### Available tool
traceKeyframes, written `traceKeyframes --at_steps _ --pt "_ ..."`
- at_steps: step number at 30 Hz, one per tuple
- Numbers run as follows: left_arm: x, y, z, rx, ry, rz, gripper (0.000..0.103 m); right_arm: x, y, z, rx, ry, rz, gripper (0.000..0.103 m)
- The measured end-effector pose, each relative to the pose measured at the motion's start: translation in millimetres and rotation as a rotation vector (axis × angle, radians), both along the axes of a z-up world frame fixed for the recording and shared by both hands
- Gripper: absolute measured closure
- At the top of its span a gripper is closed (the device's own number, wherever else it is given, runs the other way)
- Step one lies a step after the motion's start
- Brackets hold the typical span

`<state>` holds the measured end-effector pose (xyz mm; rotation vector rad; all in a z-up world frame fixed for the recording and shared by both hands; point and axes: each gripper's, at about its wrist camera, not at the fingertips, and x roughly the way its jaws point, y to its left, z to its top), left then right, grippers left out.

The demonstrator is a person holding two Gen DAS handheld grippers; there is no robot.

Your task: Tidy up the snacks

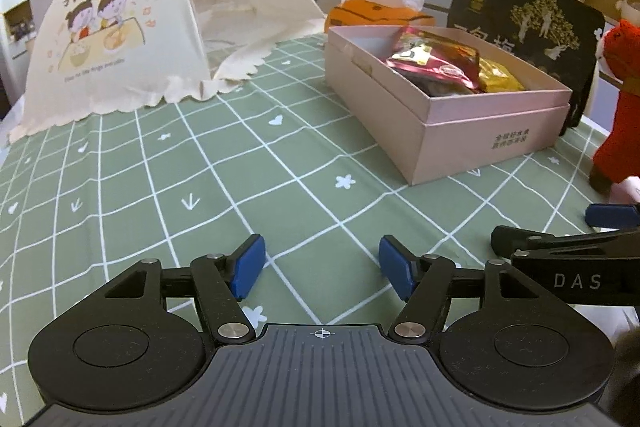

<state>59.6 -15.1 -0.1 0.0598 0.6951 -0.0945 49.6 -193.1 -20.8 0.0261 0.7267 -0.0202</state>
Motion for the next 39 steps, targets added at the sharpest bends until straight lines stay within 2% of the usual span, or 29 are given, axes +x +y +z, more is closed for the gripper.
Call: traceKeyframes --at_steps 1,4,39 --pt "-1.9 -0.6 -1.9 -0.001 -0.018 0.006 0.032 -2.9 -0.2 -2.7 -0.005 -0.032 0.009 0.0" --pt "-3.5 -1.0 -2.8 0.005 -0.034 0.0 0.032 -4.4 -3.6 -3.9 0.0 -0.051 0.017 0.0" --pt "-3.4 -0.6 -3.1 -0.004 -0.039 -0.008 0.032 -2.4 -2.3 -3.0 -0.001 -0.05 0.019 0.0"
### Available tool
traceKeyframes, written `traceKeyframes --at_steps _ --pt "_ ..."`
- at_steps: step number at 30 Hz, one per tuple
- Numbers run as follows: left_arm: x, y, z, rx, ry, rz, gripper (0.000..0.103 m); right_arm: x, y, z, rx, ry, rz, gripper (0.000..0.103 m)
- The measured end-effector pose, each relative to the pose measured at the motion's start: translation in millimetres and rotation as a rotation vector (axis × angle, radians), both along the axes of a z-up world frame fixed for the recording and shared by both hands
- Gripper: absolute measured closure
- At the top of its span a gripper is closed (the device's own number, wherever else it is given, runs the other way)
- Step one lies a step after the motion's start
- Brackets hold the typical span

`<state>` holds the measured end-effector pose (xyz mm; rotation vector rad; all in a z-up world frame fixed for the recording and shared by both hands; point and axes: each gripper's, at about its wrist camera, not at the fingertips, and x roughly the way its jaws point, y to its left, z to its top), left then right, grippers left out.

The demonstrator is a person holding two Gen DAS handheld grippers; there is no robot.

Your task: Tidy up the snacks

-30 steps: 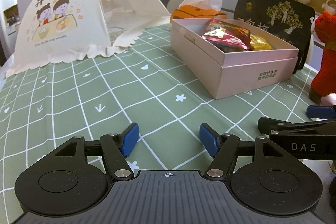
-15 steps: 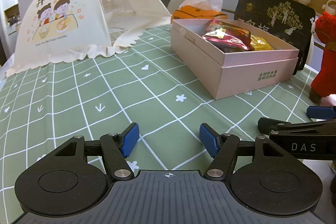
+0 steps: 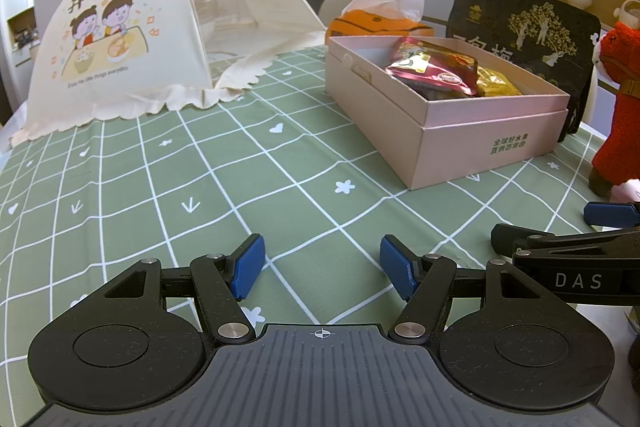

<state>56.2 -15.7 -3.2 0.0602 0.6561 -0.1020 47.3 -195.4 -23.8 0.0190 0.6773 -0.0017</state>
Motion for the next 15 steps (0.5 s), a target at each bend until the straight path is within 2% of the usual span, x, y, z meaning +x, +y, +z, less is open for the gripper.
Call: traceKeyframes --at_steps 15 --pt "-1.0 -1.9 -0.1 0.012 -0.002 0.003 0.032 -0.5 -0.5 0.0 0.002 0.0 0.0 0.0"
